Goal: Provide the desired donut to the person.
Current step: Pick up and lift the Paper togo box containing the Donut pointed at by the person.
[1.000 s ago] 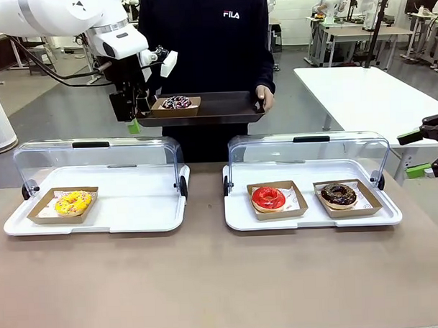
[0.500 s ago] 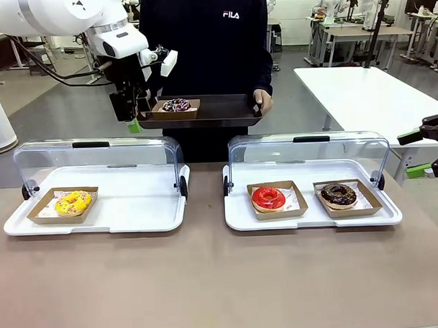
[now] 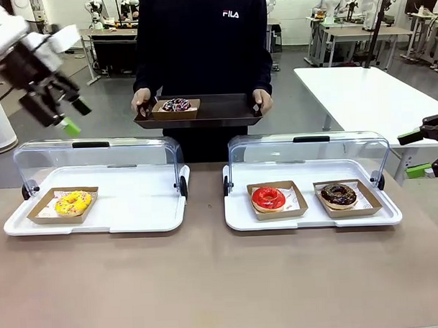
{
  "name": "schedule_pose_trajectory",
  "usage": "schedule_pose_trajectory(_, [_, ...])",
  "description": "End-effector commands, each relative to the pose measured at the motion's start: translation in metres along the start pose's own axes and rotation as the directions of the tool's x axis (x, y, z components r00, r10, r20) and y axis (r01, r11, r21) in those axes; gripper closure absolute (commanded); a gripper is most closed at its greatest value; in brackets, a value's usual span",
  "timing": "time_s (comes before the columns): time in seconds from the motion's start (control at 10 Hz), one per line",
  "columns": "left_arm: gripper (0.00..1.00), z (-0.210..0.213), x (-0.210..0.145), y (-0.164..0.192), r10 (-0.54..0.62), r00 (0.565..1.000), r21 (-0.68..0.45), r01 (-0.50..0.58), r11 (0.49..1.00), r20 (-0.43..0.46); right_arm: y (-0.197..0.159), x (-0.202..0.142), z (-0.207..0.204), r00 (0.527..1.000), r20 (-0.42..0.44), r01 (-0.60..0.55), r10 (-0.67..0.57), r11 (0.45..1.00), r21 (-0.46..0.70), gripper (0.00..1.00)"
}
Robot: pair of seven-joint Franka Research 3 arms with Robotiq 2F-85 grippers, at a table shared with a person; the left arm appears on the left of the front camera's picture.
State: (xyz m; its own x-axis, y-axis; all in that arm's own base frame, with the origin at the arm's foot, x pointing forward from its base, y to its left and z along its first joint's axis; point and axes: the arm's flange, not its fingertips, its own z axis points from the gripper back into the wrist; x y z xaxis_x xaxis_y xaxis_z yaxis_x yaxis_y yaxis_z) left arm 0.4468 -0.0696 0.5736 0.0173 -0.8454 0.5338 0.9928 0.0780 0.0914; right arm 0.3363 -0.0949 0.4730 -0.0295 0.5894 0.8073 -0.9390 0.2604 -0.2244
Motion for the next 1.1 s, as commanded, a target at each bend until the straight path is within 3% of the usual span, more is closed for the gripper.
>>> schedule_pose_trajectory(0.0, [0.0,-0.008,-0.037,-0.023,0.02,0.992,0.052,-0.027,0.998,0.123,-0.001,0.0,-0.003,1.0,0.03,-0.001,0.002,1.0,-0.006,0.0])
schedule_pose_trajectory(0.2, [0.0,-0.003,-0.068,-0.047,0.028,0.973,0.105,-0.054,0.993,0.229,-0.001,0.0,-0.003,1.0,0.03,-0.001,0.002,1.0,-0.006,0.0])
schedule_pose_trajectory(0.6, [0.0,-0.01,-0.109,-0.071,0.1,0.935,0.08,-0.134,0.988,0.34,-0.001,0.0,-0.003,1.0,0.03,-0.001,0.002,1.0,-0.006,0.0])
schedule_pose_trajectory(1.0, [0.0,-0.012,-0.135,-0.085,0.193,0.927,0.088,-0.232,0.969,0.323,-0.001,0.0,-0.003,1.0,0.03,-0.001,0.002,1.0,-0.006,0.0])
